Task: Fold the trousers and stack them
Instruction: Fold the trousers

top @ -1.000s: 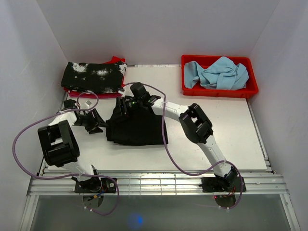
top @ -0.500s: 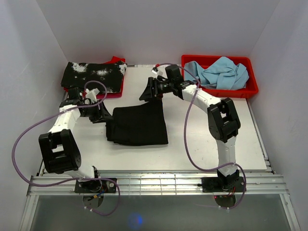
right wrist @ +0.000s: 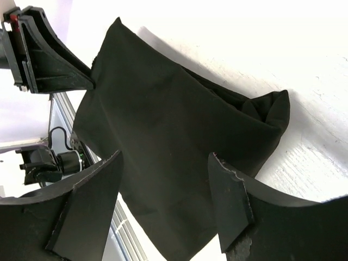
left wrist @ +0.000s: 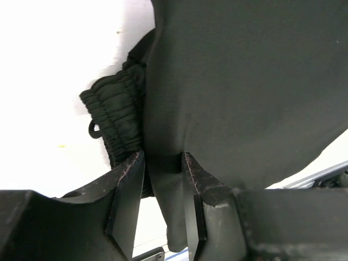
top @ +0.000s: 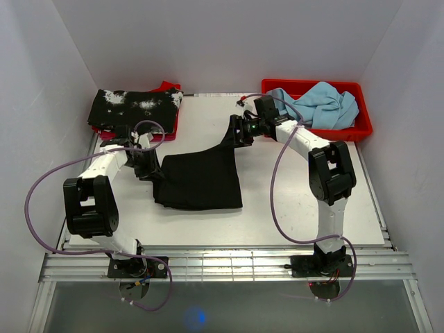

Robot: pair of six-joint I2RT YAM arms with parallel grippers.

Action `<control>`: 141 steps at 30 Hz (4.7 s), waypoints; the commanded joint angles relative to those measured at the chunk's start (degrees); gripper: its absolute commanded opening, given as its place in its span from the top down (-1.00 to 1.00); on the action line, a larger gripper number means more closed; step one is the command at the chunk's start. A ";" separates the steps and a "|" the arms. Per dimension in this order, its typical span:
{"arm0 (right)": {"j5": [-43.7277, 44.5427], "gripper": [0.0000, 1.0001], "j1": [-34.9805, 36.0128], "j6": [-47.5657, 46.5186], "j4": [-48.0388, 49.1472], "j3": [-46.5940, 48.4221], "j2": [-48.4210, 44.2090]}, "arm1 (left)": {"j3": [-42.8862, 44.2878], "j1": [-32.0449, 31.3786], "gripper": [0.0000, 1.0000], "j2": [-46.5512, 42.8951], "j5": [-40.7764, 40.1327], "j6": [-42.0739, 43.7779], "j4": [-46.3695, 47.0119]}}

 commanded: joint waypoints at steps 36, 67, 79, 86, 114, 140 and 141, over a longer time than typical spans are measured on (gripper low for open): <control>0.04 -0.34 -1.70 -5.24 -1.72 -5.81 -5.50 | -3.95 10.38 1.00 -0.81 12.07 -2.87 4.90; 5.40 -0.03 16.75 5.84 3.38 18.18 9.79 | -6.16 16.18 0.17 -2.05 12.86 1.16 10.82; 5.92 -0.04 19.66 7.68 4.00 16.25 9.70 | -13.63 13.46 0.69 2.37 23.58 0.47 18.02; 10.22 -0.04 21.85 6.46 -1.44 14.40 7.95 | -20.31 6.96 0.95 -3.69 23.51 -10.25 25.66; 30.36 -0.11 28.53 6.19 -14.02 16.69 7.68 | -20.58 -0.25 1.00 -4.22 17.79 -18.96 31.48; 27.55 0.85 28.62 6.63 -12.53 20.99 11.73 | -19.96 -2.63 1.00 -1.15 16.65 -20.46 33.06; 27.37 0.85 28.62 6.80 -12.44 21.34 11.29 | -19.96 -2.63 1.00 -1.06 16.65 -20.46 33.06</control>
